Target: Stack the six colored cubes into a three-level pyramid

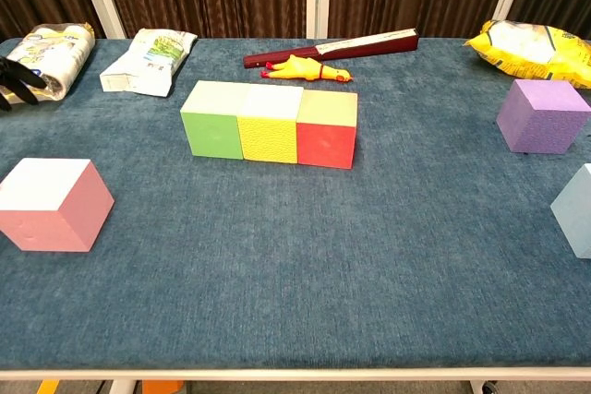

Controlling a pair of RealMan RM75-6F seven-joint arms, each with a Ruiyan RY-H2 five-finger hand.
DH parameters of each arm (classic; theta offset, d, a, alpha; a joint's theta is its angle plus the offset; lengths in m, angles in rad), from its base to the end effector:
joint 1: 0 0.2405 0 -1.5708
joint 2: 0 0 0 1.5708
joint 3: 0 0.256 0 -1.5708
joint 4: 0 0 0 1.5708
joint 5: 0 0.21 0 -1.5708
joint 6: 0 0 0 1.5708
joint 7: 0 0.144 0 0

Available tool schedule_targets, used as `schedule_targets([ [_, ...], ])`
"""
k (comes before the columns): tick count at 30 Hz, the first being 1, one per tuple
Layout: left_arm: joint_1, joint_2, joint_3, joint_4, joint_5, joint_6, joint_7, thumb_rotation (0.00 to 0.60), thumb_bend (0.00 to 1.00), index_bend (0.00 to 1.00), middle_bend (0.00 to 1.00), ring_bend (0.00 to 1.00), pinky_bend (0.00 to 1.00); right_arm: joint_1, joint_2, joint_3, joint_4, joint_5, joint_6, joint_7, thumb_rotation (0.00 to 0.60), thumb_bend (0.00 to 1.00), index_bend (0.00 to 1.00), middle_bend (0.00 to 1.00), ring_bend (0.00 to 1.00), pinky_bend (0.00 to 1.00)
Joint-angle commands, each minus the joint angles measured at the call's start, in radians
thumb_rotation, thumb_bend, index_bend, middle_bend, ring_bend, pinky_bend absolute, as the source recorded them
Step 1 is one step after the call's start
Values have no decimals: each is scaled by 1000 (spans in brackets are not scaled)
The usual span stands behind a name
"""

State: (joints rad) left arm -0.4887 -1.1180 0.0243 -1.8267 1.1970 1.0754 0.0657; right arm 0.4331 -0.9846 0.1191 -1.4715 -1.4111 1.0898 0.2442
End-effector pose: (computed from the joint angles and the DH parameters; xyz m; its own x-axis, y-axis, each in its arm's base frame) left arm -0.2403 0.2536 0.0860 0.2780 0.4019 0.8725 0.9605 -0.1261 -0.2480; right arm -0.2921 -0.3087 0.1949 0.4219 -0.1316 0.8971 -0.9035 -0.1439 0.4038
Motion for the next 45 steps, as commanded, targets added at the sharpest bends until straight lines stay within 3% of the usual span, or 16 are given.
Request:
schedule_targets([
  [1, 6, 11, 14, -26, 11, -20, 7, 600, 133, 132, 176, 187, 385, 0, 0, -1, -2, 1, -3, -2, 600, 68, 0, 90, 51, 190],
  [7, 11, -1, 20, -41, 14, -42, 23, 600, 133, 114, 155, 176, 383, -5, 1, -2, -6, 1, 2, -2, 600, 68, 0, 90, 51, 190],
  [12, 5, 1, 24, -61, -1, -67, 65, 600, 132, 86, 81, 93, 328, -11, 4, -4, -10, -1, 7, -2, 600, 68, 0, 90, 51, 190],
  [20, 19, 10, 27, -91, 10, -64, 71, 600, 132, 85, 80, 91, 330, -16, 4, -4, -12, -4, 11, 0, 600, 68, 0, 90, 51, 190],
  [27, 11, -57, 12, -42, -34, -59, 151, 600, 129, 93, 83, 91, 332, -16, 2, -5, -11, -8, 10, 2, 600, 68, 0, 90, 51, 190],
  [32, 9, -97, 0, -16, -39, -50, 175, 600, 124, 170, 127, 95, 332, -18, -1, -5, -11, -8, 11, 1, 600, 68, 0, 90, 51, 190],
  [41, 18, -133, -11, -1, -59, -33, 189, 600, 118, 291, 260, 229, 376, -20, -3, -5, -10, -5, 11, 3, 600, 68, 0, 90, 51, 190],
  [45, 22, -142, -14, 15, -48, -27, 183, 600, 184, 376, 355, 319, 498, -19, -5, -5, -9, -7, 9, 5, 600, 68, 0, 90, 52, 190],
])
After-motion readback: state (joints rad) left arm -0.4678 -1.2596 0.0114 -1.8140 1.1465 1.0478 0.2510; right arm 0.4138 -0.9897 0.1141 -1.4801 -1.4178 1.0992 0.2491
